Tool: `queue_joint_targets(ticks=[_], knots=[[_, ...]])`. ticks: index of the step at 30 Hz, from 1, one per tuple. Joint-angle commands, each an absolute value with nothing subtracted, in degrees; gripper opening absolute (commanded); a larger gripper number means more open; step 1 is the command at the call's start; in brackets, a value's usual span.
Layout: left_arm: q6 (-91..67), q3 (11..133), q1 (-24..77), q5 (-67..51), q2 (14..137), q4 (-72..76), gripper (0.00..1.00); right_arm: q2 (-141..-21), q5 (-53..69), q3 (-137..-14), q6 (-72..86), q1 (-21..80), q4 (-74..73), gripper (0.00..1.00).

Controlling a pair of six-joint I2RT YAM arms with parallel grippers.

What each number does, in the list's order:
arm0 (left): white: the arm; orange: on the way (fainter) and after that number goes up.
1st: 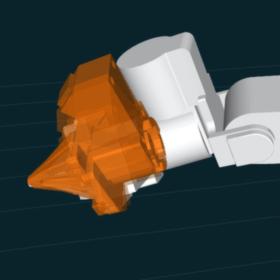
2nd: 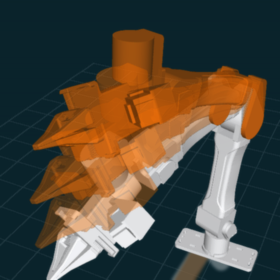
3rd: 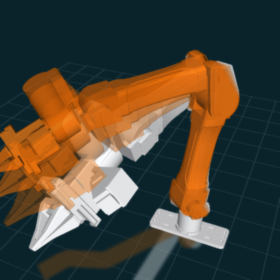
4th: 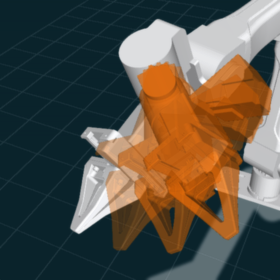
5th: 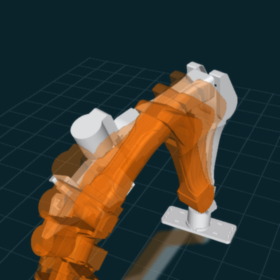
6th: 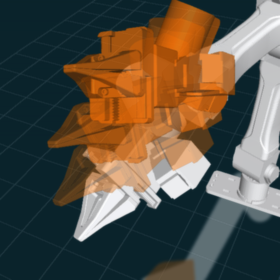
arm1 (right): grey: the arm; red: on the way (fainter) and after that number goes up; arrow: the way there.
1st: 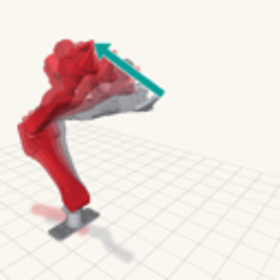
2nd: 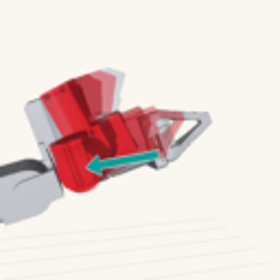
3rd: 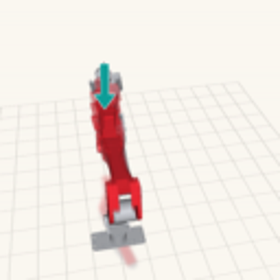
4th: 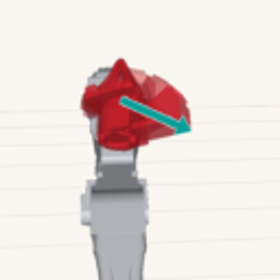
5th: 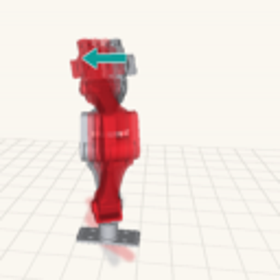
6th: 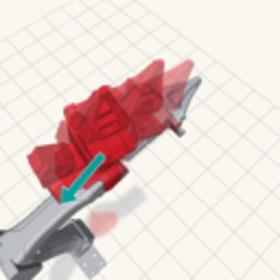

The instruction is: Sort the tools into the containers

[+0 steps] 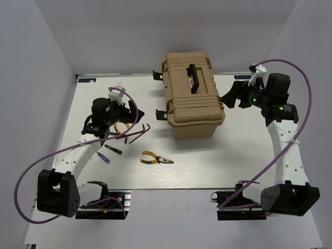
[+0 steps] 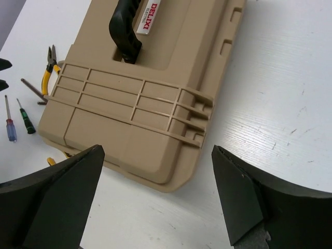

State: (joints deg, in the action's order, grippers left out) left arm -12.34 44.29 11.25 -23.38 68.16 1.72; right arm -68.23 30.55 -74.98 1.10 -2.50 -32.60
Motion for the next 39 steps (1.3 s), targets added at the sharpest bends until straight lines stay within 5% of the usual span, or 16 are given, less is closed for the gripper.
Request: queue_joint_targets(ticks=[1, 9, 11, 13, 15, 17, 18, 19, 20, 21, 23, 24, 39], knots=[[-12.13, 45.79, 11.16, -24.35, 66.97, 2.02, 1.00, -67.06, 28.22, -74.80, 1.32, -2.29, -30.68, 0.90], [-12.66, 45.79, 11.16, -24.35, 66.97, 2.02, 1.00, -70.92, 36.31, -78.91, -2.39, -1.76, -28.82, 0.88], [-12.66, 45.79, 11.16, -24.35, 66.97, 2.02, 1.00, -74.86, 36.13, -83.98, -1.93, -1.06, -31.46, 0.75], [-12.66, 45.79, 11.16, -24.87, 66.97, 2.02, 1.00, -78.46, 34.72, -87.00, -2.54, -0.09, -33.56, 0.36], [-12.66, 45.79, 11.16, -26.80, 66.97, 2.72, 0.46, -82.33, 32.88, -92.52, -2.81, 2.09, -36.91, 0.05], [-12.66, 45.79, 11.16, -27.42, 66.97, 2.72, 0.00, -84.10, 30.95, -95.60, -2.99, 3.51, -38.23, 0.05], [-12.66, 45.79, 11.16, -27.42, 67.58, 2.72, 0.00, -86.20, 30.07, -97.37, -3.08, 4.99, -38.58, 0.11], [-12.66, 45.79, 11.16, -28.12, 67.59, 3.33, 0.00, -87.26, 29.45, -99.64, -3.34, 5.79, -38.76, 0.40], [-12.66, 45.79, 11.16, -28.12, 67.59, 3.34, 0.00, -88.15, 28.31, -100.89, -3.77, 6.50, -39.63, 0.52], [-12.66, 45.79, 11.16, -28.13, 67.59, 3.34, 0.32, -91.81, 26.39, -105.51, -4.04, 8.68, -40.94, 0.59], [-12.66, 45.79, 11.16, -28.13, 67.06, 3.34, 0.80, -97.25, 22.08, -110.36, -4.74, 12.02, -43.15, 0.72], [-13.18, 45.79, 11.16, -28.13, 67.06, 3.34, 0.86, -98.60, 20.41, -112.48, -4.75, 12.74, -43.24, 0.72], [-13.18, 46.32, 11.16, -28.13, 67.06, 3.34, 0.91, -115.05, 0.26, -120.76, -0.44, 21.09, -35.69, 0.68]])
